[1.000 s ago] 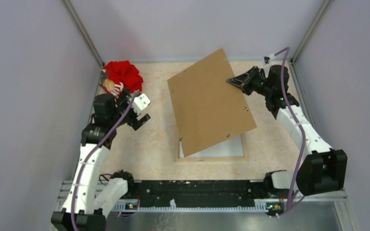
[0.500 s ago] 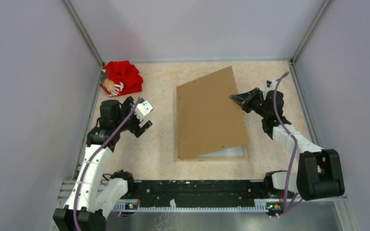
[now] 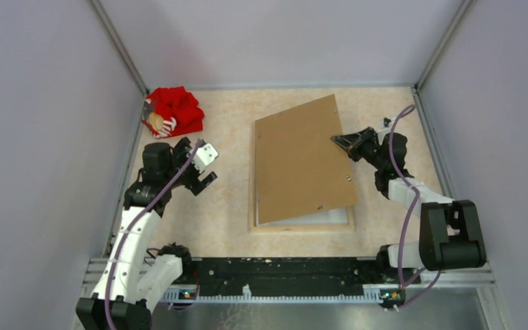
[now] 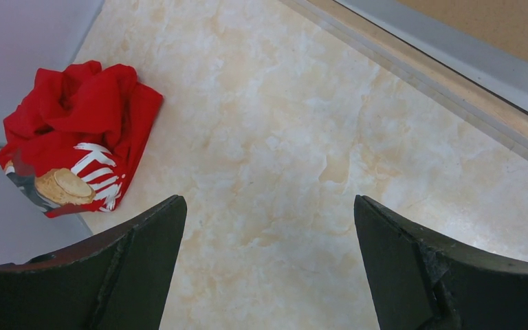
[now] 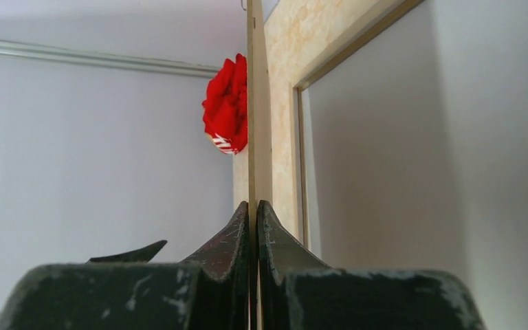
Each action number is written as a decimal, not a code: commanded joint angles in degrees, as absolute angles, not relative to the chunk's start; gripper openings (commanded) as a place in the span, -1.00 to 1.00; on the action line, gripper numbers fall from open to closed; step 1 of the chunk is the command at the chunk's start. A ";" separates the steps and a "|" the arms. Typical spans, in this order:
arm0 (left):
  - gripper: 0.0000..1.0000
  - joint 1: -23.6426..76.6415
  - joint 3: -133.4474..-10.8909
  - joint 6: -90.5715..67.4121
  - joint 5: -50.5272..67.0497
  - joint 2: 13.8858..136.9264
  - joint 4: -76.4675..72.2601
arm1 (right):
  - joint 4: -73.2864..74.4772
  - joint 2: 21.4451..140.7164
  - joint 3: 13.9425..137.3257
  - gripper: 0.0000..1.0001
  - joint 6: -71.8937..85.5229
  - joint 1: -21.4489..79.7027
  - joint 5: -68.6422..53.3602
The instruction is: Put the photo into the frame
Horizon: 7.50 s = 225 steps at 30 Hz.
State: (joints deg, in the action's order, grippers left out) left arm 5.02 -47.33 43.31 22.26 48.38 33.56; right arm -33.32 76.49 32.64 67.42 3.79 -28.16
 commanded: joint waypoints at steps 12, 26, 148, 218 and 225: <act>0.97 5.01 -47.51 44.55 21.46 49.22 32.09 | -45.58 81.51 31.11 -1.00 69.10 3.12 -29.88; 0.96 5.01 -47.38 45.25 21.20 49.42 32.40 | -47.64 83.95 29.81 -1.00 69.51 3.12 -29.33; 0.96 5.08 -45.44 46.79 25.67 58.43 35.82 | 12.48 77.49 58.83 0.22 25.83 17.26 -7.41; -0.24 18.59 -65.87 36.79 36.49 107.36 37.52 | -28.66 104.28 44.36 -1.00 50.10 58.89 4.90; -0.18 17.62 -68.60 36.92 36.81 106.60 40.35 | -32.79 94.82 40.55 -1.00 47.69 57.66 -4.01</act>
